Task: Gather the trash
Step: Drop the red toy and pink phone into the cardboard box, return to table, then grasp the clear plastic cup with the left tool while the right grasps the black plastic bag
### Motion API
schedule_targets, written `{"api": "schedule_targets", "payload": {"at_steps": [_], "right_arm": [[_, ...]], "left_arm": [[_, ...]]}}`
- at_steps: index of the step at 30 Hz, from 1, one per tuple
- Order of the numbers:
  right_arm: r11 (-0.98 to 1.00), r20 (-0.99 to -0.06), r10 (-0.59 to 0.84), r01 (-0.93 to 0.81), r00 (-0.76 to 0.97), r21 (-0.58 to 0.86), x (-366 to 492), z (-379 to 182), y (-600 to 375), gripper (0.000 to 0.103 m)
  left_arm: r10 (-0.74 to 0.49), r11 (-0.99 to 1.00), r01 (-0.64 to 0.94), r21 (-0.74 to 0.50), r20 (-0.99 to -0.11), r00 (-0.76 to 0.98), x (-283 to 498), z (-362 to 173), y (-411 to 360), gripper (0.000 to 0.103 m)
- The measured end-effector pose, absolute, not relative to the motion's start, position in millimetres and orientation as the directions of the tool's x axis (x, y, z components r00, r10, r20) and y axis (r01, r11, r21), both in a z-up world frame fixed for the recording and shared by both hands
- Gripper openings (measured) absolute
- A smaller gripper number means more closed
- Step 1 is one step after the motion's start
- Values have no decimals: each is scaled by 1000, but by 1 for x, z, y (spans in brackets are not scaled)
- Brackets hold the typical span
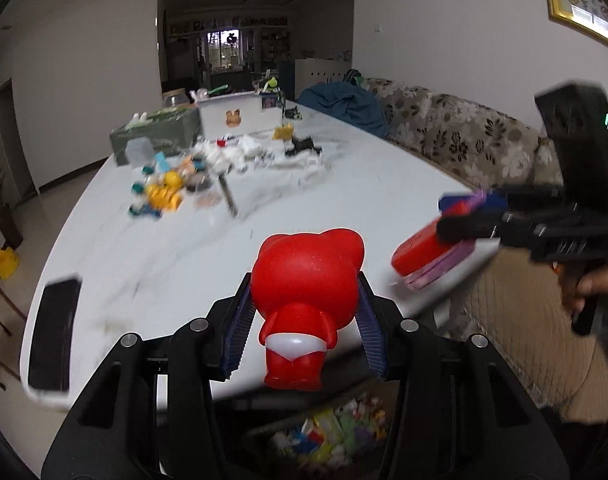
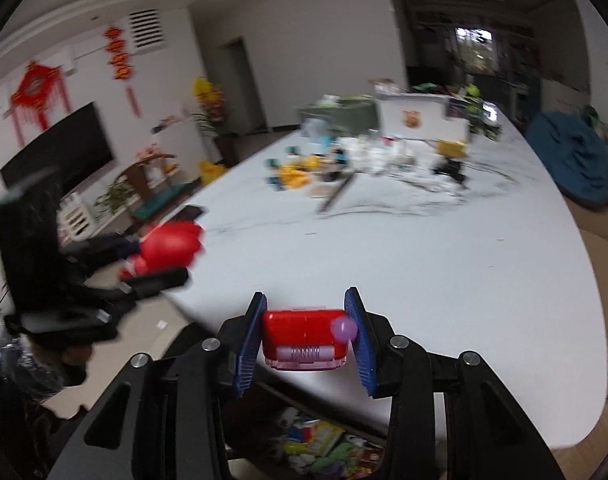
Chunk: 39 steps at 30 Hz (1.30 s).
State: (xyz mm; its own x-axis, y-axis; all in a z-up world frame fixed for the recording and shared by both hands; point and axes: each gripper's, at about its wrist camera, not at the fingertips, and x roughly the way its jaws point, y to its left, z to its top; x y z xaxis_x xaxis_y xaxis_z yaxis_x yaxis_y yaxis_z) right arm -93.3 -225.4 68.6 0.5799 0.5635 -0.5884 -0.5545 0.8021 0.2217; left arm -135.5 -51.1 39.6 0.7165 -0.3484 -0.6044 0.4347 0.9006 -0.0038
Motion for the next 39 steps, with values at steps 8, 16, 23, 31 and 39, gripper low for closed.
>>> {"api": "schedule_targets", "payload": {"at_steps": [8, 16, 23, 31, 39], "right_arm": [[753, -684, 586, -604, 434, 261, -154, 38, -198, 40], [790, -802, 515, -532, 302, 307, -140, -67, -192, 76], [802, -680, 551, -530, 483, 273, -105, 9, -225, 78], [914, -664, 300, -406, 684, -4, 98, 50, -250, 84], [922, -756, 283, -385, 591, 44, 259, 12, -256, 84]], "left_arm": [[-399, 829, 560, 19, -682, 613, -193, -11, -38, 47], [-252, 810, 576, 114, -819, 516, -186, -98, -48, 87], [-318, 840, 541, 34, -778, 541, -164, -61, -29, 87], [-403, 887, 454, -88, -626, 667, -94, 13, -22, 90], [-314, 935, 346, -78, -637, 704, -32, 20, -30, 91]]}}
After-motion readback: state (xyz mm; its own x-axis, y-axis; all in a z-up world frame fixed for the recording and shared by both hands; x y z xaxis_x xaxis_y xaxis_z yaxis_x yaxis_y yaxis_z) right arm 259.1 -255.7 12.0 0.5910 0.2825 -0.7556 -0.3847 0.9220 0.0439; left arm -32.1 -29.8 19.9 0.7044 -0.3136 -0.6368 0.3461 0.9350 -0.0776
